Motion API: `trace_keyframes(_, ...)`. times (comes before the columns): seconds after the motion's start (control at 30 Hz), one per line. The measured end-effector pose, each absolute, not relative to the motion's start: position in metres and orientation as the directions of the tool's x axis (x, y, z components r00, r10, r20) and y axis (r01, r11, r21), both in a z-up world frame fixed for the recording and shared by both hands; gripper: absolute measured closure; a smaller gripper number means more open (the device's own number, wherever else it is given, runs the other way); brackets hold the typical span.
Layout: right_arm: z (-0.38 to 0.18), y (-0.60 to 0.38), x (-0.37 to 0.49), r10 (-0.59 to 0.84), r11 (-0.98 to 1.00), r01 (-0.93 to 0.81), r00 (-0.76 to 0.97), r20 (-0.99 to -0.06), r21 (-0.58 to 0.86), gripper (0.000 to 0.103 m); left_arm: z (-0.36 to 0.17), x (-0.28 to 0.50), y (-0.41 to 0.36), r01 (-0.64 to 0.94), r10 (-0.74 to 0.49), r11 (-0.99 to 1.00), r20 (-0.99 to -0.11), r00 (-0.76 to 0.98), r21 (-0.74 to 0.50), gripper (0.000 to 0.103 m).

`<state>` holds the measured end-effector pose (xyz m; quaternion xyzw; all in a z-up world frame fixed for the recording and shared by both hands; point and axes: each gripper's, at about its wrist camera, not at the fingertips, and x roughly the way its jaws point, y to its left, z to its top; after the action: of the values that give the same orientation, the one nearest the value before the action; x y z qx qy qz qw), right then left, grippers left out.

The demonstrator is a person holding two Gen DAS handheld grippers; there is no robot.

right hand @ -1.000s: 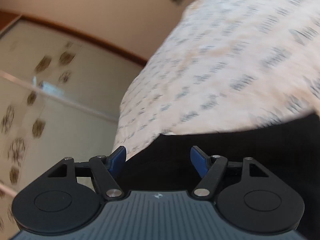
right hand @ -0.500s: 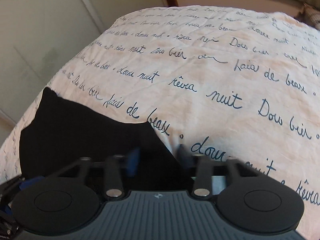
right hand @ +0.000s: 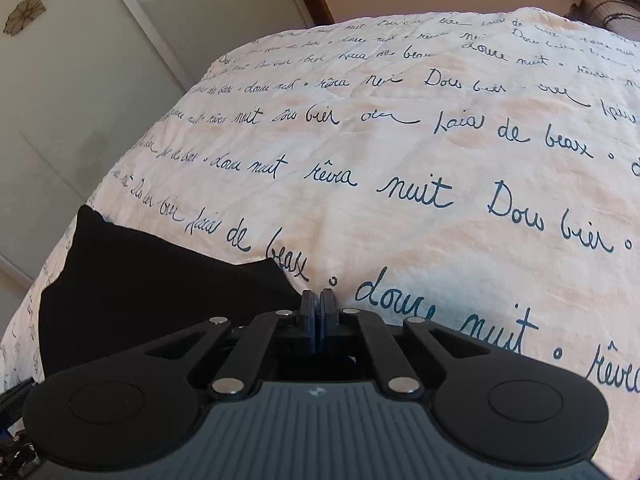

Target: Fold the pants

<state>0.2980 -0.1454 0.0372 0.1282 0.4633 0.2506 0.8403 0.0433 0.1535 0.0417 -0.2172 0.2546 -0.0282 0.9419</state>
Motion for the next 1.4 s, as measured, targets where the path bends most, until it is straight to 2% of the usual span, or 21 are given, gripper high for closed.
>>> trace_keyframes(0.07,0.051,-0.158,0.284,0.571,0.818,-0.274,0.498,-0.653,0.506,0.098,0.044,0.033,0.179,-0.128,-0.151,0.845,-0.462,0.874,-0.519,0.03)
trace_keyframes(0.17,0.07,-0.171,0.255,0.639,0.752,-0.289,0.543,-0.545,0.593,0.098,0.044,0.035,0.21,-0.161,-0.2,0.737,-0.439,0.876,-0.656,0.031)
trace_keyframes(0.23,0.074,-0.17,0.235,0.685,0.708,-0.303,0.515,-0.516,0.638,0.098,0.043,0.045,0.223,-0.179,-0.201,0.698,-0.43,0.88,-0.693,0.029)
trace_keyframes(0.33,0.071,-0.159,0.203,0.748,0.642,-0.32,0.46,-0.477,0.697,0.097,0.036,0.056,0.243,-0.313,-0.152,0.595,-0.486,0.86,-0.74,0.03)
trace_keyframes(0.43,0.062,-0.148,0.176,0.781,0.61,-0.326,0.404,-0.477,0.722,0.093,0.031,0.053,0.252,-0.336,-0.162,0.522,-0.478,0.863,-0.784,0.03)
trace_keyframes(0.6,0.051,-0.138,0.149,0.812,0.571,-0.317,0.356,-0.463,0.757,0.092,0.027,0.045,0.271,-0.424,-0.129,0.412,-0.513,0.849,-0.807,0.029)
trace_keyframes(0.67,0.052,-0.138,0.136,0.807,0.579,-0.317,0.356,-0.472,0.751,0.092,0.029,0.045,0.274,-0.417,-0.131,0.422,-0.51,0.85,-0.805,0.026)
trace_keyframes(0.83,0.051,-0.155,0.127,0.791,0.586,-0.266,0.39,-0.47,0.766,0.091,0.026,0.065,0.287,-0.431,-0.107,0.433,-0.52,0.848,-0.792,0.025)
trace_keyframes(0.9,0.043,-0.162,0.129,0.77,0.607,-0.21,0.397,-0.5,0.767,0.088,0.018,0.075,0.295,-0.461,-0.114,0.392,-0.54,0.834,-0.796,0.025)
trace_keyframes(0.93,0.04,-0.163,0.131,0.748,0.63,-0.18,0.402,-0.528,0.756,0.08,0.017,0.08,0.297,-0.458,-0.113,0.402,-0.539,0.834,-0.793,0.025)
trace_keyframes(0.97,0.036,-0.165,0.131,0.731,0.647,-0.16,0.41,-0.546,0.745,0.068,0.02,0.086,0.296,-0.454,-0.108,0.445,-0.55,0.828,-0.772,0.027)
trace_keyframes(1.0,0.031,-0.167,0.132,0.723,0.652,-0.148,0.418,-0.55,0.744,0.062,0.024,0.092,0.293,-0.465,-0.088,0.508,-0.581,0.809,-0.725,0.036)
trace_keyframes(1.03,0.026,-0.17,0.133,0.732,0.634,-0.136,0.423,-0.533,0.762,0.06,0.028,0.096,0.291,-0.487,-0.057,0.558,-0.616,0.786,-0.672,0.058)
trace_keyframes(1.07,0.023,-0.172,0.134,0.738,0.619,-0.121,0.426,-0.523,0.776,0.06,0.028,0.098,0.29,-0.499,-0.041,0.586,-0.638,0.769,-0.638,0.074)
trace_keyframes(1.27,0.024,-0.171,0.135,0.735,0.628,-0.129,0.423,-0.53,0.767,0.06,0.039,0.091,0.298,-0.46,-0.03,0.67,-0.64,0.767,-0.583,0.081)
trace_keyframes(1.4,0.022,-0.172,0.138,0.744,0.616,-0.126,0.42,-0.52,0.778,0.06,0.029,0.093,0.298,-0.47,-0.02,0.683,-0.658,0.753,-0.559,0.08)
